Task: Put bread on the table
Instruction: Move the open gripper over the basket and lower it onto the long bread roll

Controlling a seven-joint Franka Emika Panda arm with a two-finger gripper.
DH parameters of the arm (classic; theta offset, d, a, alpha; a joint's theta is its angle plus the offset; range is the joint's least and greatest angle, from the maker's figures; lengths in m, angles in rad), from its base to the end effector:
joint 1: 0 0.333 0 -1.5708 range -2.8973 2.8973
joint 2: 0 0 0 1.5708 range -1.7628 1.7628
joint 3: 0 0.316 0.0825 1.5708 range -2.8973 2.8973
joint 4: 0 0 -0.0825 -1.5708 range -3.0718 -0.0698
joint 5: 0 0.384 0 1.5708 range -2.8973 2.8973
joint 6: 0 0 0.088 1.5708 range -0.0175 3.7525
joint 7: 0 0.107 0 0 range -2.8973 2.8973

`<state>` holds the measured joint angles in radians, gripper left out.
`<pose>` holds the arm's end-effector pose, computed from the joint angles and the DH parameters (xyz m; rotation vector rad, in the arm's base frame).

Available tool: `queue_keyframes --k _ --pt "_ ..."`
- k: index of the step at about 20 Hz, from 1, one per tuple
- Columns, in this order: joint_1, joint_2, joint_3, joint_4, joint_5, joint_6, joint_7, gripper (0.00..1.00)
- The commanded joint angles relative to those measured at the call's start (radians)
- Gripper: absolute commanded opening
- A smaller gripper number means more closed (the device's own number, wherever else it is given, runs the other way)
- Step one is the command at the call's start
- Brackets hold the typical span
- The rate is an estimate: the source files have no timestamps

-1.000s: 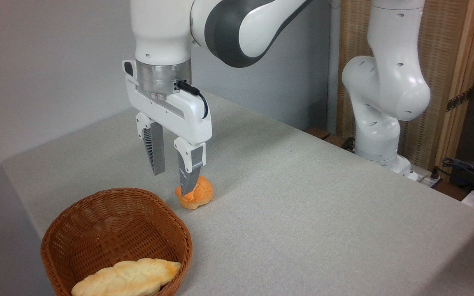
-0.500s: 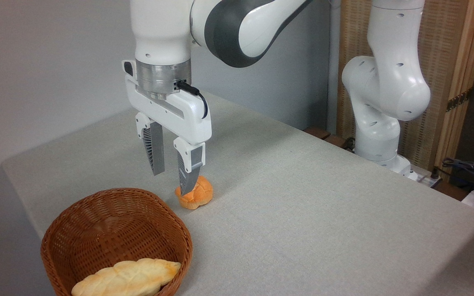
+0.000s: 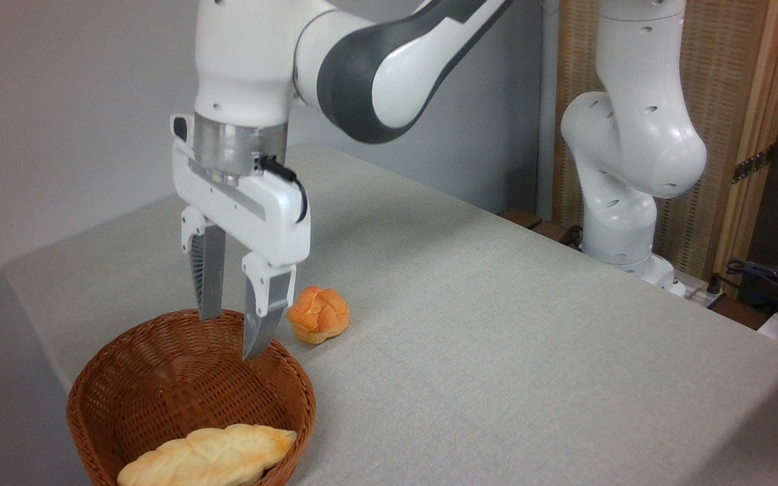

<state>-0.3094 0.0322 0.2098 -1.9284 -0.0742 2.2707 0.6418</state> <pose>0.5923 -0.0623 0.5020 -2.8867 1.0597 -0.4879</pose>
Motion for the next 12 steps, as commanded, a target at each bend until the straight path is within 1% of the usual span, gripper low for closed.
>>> queue_keyframes --k 1,4,6,8,10,12 --pt "-0.005 0.069 0.043 0.025 0.042 0.097 0.061 1.00" --pt "-0.005 0.118 0.065 0.026 0.053 0.157 0.107 1.00" --pt "-0.005 0.133 0.100 0.025 0.053 0.196 0.151 1.00" --pt "-0.005 0.149 0.109 0.025 0.053 0.217 0.194 1.00" --pt "-0.004 0.178 0.126 0.026 0.053 0.254 0.206 1.00" --pt "-0.005 0.207 0.126 0.026 0.051 0.289 0.206 1.00"
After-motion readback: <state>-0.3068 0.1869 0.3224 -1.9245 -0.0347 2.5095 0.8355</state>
